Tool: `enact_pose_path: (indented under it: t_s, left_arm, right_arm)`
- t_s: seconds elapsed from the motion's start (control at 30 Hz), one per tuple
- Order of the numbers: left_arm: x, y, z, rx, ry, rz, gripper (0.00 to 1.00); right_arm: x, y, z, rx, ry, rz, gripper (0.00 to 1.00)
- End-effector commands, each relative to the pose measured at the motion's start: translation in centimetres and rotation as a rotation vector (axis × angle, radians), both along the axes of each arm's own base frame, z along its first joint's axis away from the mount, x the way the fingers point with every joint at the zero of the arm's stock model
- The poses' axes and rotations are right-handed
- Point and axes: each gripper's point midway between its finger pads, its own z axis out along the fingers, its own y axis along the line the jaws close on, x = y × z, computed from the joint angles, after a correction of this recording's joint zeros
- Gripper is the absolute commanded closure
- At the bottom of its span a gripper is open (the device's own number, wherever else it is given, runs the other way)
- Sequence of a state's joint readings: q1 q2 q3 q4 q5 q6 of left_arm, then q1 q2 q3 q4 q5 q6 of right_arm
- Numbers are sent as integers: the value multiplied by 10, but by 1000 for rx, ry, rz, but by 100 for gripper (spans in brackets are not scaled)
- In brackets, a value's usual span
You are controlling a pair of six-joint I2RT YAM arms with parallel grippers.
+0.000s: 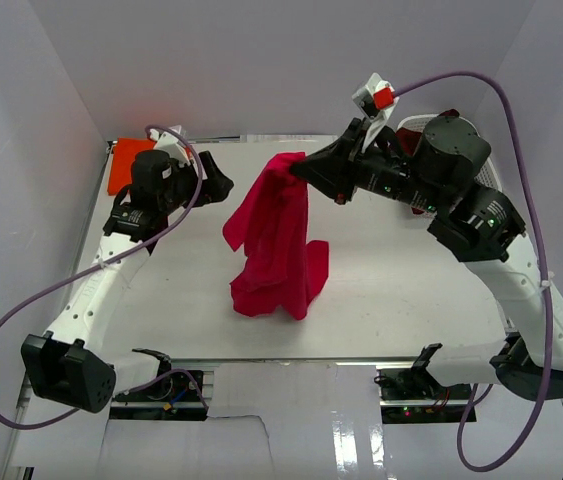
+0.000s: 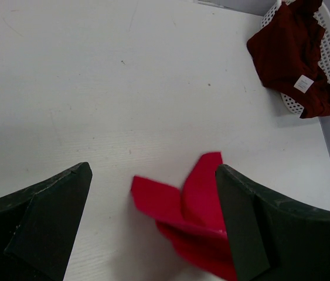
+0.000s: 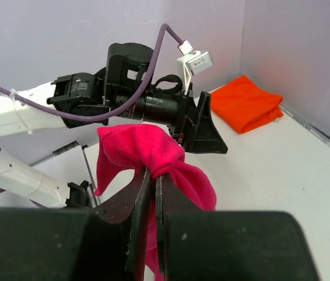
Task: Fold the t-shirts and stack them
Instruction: Move the tshirt to the center of the board
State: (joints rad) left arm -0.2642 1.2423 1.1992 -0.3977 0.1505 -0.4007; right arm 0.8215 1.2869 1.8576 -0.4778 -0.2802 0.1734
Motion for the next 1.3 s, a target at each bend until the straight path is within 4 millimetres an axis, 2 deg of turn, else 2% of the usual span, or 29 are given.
enact_pose_path:
  t_s: [0.0, 0.1, 0.17, 0.3, 0.33, 0.4, 0.43, 0.5, 0.53, 0.67, 1.03, 1.23, 1.27]
  left_arm:
    - [-16, 1, 14, -8, -34, -18, 2]
    - [-22, 4, 16, -5, -42, -11, 2]
    - [-24, 6, 19, -5, -50, -4, 2]
    - [-27, 8, 19, -5, -49, 6, 2]
    - [-28, 8, 18, -7, -47, 5, 2]
    - [-29, 8, 17, -14, -44, 3, 2]
    - [-30, 7, 14, -15, -34, 3, 2]
    - [-32, 6, 11, -19, -27, -8, 2]
    - [-33, 5, 9, -20, -24, -11, 3]
    - [-35, 5, 3, -14, -17, -21, 3]
    - [-32, 0, -9, -6, 5, -53, 4]
    - [-32, -2, -16, 2, 17, -67, 4]
    - [-32, -2, -17, 3, 18, -69, 4]
  right_arm:
    - [-14, -27, 39, 77, -125, -74, 92]
    - [-14, -37, 33, 66, -120, -116, 92]
    - [-6, -44, 24, 44, -104, -174, 92]
    - [15, -58, -18, -45, -25, -317, 92]
    - [26, -60, -45, -99, 18, -375, 92]
    - [33, -63, -71, -146, 59, -422, 92]
    - [42, -66, -100, -204, 96, -470, 92]
    - [49, -70, -130, -257, 138, -516, 92]
    - [53, -70, -157, -308, 174, -527, 92]
    - [70, -78, -208, -386, 259, -561, 92]
    - [137, -101, -277, -458, 373, -566, 92]
    - [173, -127, -333, -509, 479, -612, 92]
    - [177, -130, -347, -529, 509, -617, 92]
